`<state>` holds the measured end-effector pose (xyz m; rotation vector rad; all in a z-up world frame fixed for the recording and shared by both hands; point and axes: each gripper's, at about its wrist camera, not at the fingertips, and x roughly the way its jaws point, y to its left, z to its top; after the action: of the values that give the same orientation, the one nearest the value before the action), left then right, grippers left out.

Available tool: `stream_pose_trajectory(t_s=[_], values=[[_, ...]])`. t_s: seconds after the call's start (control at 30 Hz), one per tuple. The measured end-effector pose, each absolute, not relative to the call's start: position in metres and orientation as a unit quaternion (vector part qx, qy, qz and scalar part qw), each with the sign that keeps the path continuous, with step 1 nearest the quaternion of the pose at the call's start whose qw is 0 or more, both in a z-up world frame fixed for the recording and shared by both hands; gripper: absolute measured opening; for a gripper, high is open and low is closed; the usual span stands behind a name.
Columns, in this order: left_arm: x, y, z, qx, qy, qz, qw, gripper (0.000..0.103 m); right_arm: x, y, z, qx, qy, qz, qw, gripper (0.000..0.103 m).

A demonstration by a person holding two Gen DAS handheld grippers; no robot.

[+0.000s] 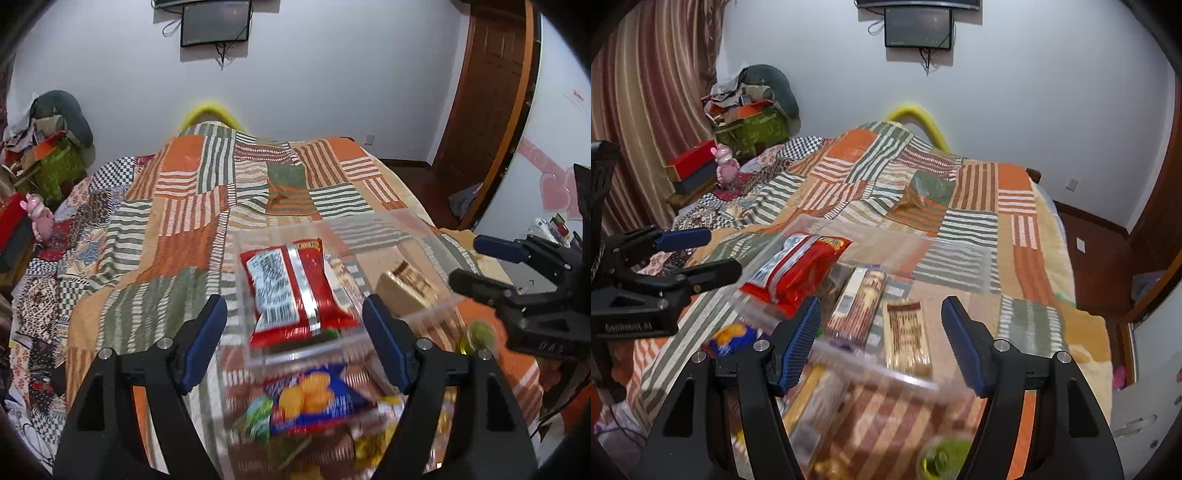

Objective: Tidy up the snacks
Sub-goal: 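Place the long bread in the box with the right tool while the left drops the red bag in, then grasp the bread bun pack with the right tool while the left grasps the biscuit stick pack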

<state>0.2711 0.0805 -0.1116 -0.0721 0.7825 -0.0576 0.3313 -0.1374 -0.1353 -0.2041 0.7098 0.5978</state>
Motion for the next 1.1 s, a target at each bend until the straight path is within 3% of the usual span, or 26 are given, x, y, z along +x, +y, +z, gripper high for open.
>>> stream_pose_trajectory(t_s=[0.3, 0.83, 0.93, 1.1], values=[[0.209, 0.075, -0.117, -0.032, 0.387, -0.019, 0.921, 0.082, 0.285, -0.168, -0.137, -0.079, 0.342, 0.289, 0.890, 0.065], [0.139, 0.059, -0.197, -0.065, 0.467, -0.011, 0.882, 0.082, 0.239, -0.190, -0.188, -0.074, 0.400, 0.291, 0.866, 0.069], [0.139, 0.059, -0.211, -0.088, 0.480, -0.013, 0.873, 0.078, 0.241, -0.185, -0.199, -0.087, 0.413, 0.295, 0.857, 0.071], [0.145, 0.058, -0.226, -0.089, 0.494, -0.010, 0.865, 0.059, 0.247, -0.173, -0.215, -0.102, 0.430, 0.304, 0.844, 0.071]])
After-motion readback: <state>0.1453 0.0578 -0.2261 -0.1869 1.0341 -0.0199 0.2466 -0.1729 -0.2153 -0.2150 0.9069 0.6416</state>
